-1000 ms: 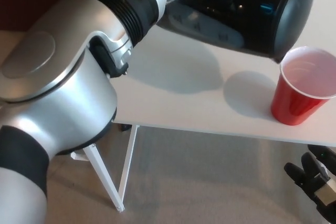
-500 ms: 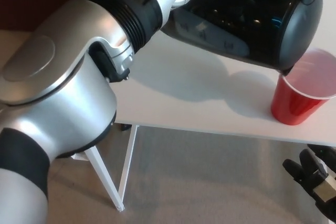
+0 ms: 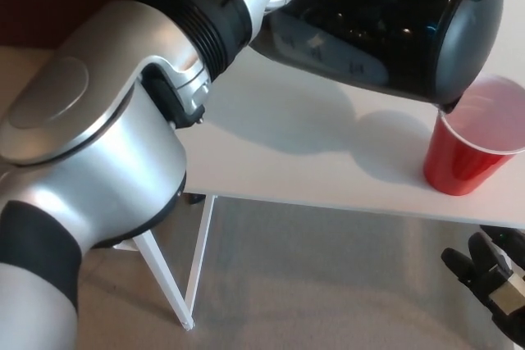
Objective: The robot walk towards a table in front and uses its left hand to pick up the pot from the base and pour water to the cup on the right hand side
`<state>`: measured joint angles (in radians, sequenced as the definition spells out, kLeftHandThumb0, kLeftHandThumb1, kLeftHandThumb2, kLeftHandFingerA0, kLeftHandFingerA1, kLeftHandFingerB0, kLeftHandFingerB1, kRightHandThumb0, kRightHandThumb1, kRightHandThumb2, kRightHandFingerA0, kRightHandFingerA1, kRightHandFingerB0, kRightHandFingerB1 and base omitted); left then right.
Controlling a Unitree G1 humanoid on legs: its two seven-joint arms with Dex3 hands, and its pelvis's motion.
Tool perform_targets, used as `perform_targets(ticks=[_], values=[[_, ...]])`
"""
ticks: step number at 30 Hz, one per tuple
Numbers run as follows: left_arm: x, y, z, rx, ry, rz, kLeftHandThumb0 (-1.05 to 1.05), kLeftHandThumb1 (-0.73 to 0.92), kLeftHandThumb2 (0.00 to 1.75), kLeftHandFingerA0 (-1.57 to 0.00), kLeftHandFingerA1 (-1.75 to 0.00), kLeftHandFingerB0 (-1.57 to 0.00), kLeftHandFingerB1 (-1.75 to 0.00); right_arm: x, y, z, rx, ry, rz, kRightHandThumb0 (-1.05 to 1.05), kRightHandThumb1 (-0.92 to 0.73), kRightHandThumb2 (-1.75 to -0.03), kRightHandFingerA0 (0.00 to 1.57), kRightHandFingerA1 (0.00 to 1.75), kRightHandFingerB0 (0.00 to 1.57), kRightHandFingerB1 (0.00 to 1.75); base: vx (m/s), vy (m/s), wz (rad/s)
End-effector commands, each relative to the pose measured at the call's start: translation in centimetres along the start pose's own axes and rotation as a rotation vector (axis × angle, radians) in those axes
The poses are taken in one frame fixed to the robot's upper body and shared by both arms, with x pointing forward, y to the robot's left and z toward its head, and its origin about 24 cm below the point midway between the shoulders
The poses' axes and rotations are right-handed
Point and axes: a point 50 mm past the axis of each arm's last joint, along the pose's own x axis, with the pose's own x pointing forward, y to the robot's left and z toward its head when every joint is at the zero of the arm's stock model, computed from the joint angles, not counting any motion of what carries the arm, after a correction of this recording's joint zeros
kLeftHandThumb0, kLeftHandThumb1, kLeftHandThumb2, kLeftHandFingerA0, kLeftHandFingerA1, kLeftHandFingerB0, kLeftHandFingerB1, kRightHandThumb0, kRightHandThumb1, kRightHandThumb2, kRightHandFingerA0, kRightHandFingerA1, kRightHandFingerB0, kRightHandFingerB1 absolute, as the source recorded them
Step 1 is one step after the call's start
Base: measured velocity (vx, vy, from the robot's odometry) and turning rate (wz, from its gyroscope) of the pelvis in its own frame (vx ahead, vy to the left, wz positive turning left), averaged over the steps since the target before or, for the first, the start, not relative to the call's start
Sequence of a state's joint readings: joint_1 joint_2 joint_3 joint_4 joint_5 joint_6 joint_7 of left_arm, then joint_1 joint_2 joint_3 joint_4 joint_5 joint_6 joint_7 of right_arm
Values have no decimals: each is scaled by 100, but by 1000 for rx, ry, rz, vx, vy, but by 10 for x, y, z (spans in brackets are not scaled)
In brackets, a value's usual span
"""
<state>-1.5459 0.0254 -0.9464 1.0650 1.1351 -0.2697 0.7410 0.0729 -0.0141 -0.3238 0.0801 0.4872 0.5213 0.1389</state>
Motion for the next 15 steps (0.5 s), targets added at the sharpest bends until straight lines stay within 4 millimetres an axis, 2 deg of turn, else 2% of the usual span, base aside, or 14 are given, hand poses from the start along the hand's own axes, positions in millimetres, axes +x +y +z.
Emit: perform_targets(ticks=[1, 2, 3, 4, 5, 6, 7, 8, 10, 11, 12, 13, 14, 15], values=[[13, 16, -8, 44, 14, 48, -33, 37, 85, -128, -136, -88, -103, -3, -5, -3, -12, 11, -6, -37, -66, -60, 21, 47, 14, 35, 0, 0, 0], [12, 16, -8, 39, 17, 44, -33, 37, 85, -128, -136, -88, -103, -3, -5, -3, -16, 12, -4, -37, -66, -60, 21, 47, 14, 35, 0, 0, 0], [11, 15, -6, 32, 22, 51, -34, 33, 77, -128, -144, -89, -119, -4, -6, -5, -11, 15, -11, -37, -64, -60, 24, 49, 17, 36, 0, 0, 0], [9, 13, -4, 23, 29, 60, -34, 33, 77, -128, -144, -89, -119, -6, -6, -7, -6, 18, -20, -37, -64, -60, 24, 49, 17, 36, 0, 0, 0], [7, 11, -2, -84, 97, 95, -24, 51, 55, -99, -175, -85, -141, -7, -7, -8, -1, 21, -24, -36, -66, -60, 26, 55, 18, 37, 0, 0, 0], [4, 8, 0, -240, 202, 148, -24, 51, 55, -99, -175, -85, -141, -8, -7, -9, 6, 25, -26, -36, -66, -60, 26, 55, 18, 37, 0, 0, 0], [2, 5, 1, -315, 282, 128, -26, 55, 56, -97, -175, -78, -152, -10, -8, -12, 15, 32, -21, -35, -67, -61, 25, 55, 17, 37, 0, 0, 0], [2, 3, -1, -374, 348, 104, -23, 58, 58, -89, -175, -76, -134, -12, -8, -15, 7, 37, -17, -35, -67, -62, 22, 52, 13, 36, 0, 0, 0], [-4, 0, -6, -545, 498, 86, -19, 60, 58, -88, -175, -74, -128, -12, -9, -19, -9, 46, -10, -36, -67, -62, 20, 47, 13, 36, 0, 0, 0], [-8, -2, -10, -666, 614, 99, -17, 54, 56, -88, -175, -79, -95, -12, -9, -18, -8, 47, -14, -35, -67, -61, 25, 51, 15, 36, 0, 0, 0], [-10, -3, -12, -717, 661, 103, -17, 54, 56, -88, -175, -79, -95, -12, -9, -18, -7, 47, -16, -35, -67, -61, 25, 51, 15, 36, 0, 0, 0], [-14, -5, -13, -749, 707, 118, -13, 55, 54, -86, -175, -58, -160, -13, -10, -19, -13, 44, -14, -36, -67, -61, 26, 53, 15, 37, 0, 0, 0], [-17, -8, -15, -788, 756, 121, -13, 57, 53, -83, -175, -55, -175, -13, -11, -19, -17, 43, -15, -38, -66, -60, 28, 53, 16, 37, 0, 0, 0], [-19, -8, -15, -807, 778, 117, -13, 57, 53, -83, -175, -55, -175, -13, -11, -19, -18, 43, -16, -38, -66, -60, 28, 53, 16, 37, 0, 0, 0]])
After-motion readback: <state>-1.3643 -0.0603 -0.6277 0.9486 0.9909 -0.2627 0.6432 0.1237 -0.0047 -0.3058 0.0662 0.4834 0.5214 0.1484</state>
